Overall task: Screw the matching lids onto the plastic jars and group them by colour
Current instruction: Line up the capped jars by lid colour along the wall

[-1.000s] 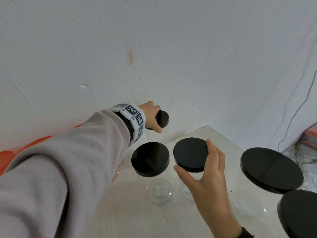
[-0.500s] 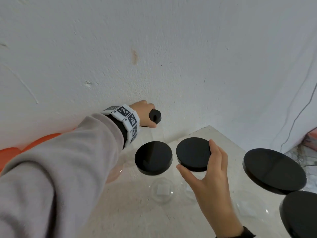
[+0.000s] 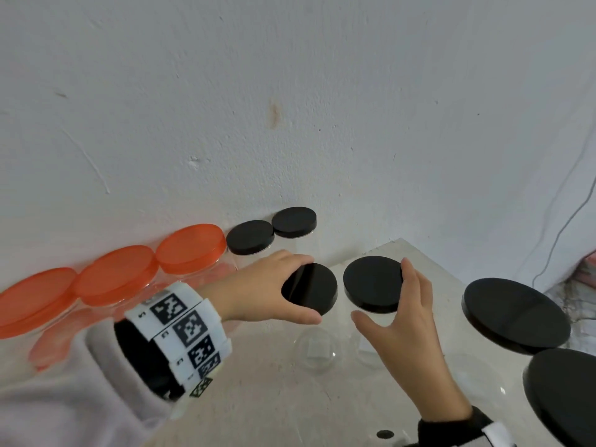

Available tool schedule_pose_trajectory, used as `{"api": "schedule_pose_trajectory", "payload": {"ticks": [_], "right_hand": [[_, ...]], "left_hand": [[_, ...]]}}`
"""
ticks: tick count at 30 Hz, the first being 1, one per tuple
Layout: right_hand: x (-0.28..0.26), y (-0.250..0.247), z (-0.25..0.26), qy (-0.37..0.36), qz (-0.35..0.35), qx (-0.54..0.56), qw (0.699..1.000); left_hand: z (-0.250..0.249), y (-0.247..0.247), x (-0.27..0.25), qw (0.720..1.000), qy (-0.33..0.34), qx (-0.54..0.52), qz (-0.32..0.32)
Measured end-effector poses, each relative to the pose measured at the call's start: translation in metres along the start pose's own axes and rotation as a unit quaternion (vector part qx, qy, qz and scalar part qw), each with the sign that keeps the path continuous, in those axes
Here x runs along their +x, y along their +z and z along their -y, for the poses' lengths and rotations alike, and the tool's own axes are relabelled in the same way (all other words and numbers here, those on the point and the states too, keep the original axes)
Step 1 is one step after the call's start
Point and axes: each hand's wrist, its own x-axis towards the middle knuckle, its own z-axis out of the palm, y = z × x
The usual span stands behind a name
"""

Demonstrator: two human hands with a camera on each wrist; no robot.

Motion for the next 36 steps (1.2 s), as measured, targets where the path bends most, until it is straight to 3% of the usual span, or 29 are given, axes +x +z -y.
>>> {"api": "schedule_pose_trajectory", "payload": {"ticks": [3,8,14,24,36], "right_hand": [[0.018,0.003,0.006,0.017,0.001,0.016,1.000],[0.065,0.020,0.008,0.023,-0.053,0.014,0.998],[0.113,0.048,0.007,0.038,-0.050,-0.015,0.998],[0.169,0.067,0.008,0.027,0.004,-0.037,0.999],[0.182,0.066,0.008,0.032,0.047,-0.082,0.995]], "left_hand": [[0.008,0.006,-0.008,0.997,-0.018,-0.008,-0.068],[0.027,0.013,-0.014,0.986,-0.080,-0.026,-0.145],[0.032,0.019,-0.006,0.962,-0.139,-0.051,-0.229],[0.031,0.024,0.000,0.957,-0.164,-0.058,-0.232],[0.031,0.025,0.001,0.956,-0.155,-0.073,-0.238]]}}
